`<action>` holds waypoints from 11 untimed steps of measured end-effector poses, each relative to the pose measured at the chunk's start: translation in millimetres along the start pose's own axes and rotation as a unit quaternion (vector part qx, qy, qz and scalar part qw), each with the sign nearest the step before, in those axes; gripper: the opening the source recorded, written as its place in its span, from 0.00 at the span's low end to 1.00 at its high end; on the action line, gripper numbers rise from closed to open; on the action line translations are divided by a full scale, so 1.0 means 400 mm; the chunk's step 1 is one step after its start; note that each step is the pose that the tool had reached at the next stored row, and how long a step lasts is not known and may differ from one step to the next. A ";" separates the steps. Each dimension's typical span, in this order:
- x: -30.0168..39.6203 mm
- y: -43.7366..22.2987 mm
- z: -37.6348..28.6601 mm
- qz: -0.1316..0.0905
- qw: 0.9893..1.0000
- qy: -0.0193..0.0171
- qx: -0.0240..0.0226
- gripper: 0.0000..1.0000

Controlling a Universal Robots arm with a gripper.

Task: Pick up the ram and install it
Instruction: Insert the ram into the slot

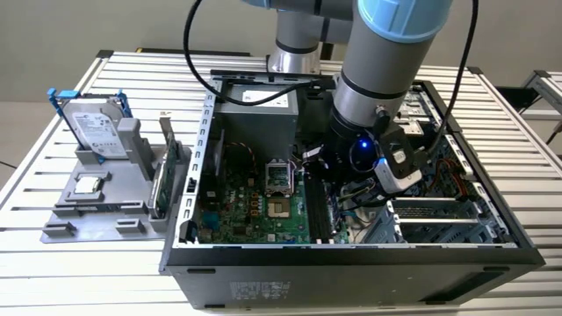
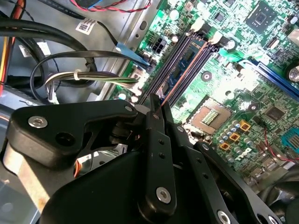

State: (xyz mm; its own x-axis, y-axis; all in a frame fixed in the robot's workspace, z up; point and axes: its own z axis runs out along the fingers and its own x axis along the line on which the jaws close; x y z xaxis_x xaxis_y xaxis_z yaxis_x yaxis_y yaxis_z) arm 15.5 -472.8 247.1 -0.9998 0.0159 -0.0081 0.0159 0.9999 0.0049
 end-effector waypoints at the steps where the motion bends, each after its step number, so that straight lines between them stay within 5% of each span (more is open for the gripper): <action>1: 0.000 0.000 0.002 0.000 1.000 0.000 0.000 0.00; 11: 0.000 0.000 0.022 0.000 1.000 0.001 0.000 0.00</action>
State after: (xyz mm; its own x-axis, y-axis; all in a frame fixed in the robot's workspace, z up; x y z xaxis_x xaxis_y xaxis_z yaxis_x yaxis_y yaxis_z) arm 15.5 -472.9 238.2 -0.9998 0.0160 -0.0069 0.0159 0.9999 0.0041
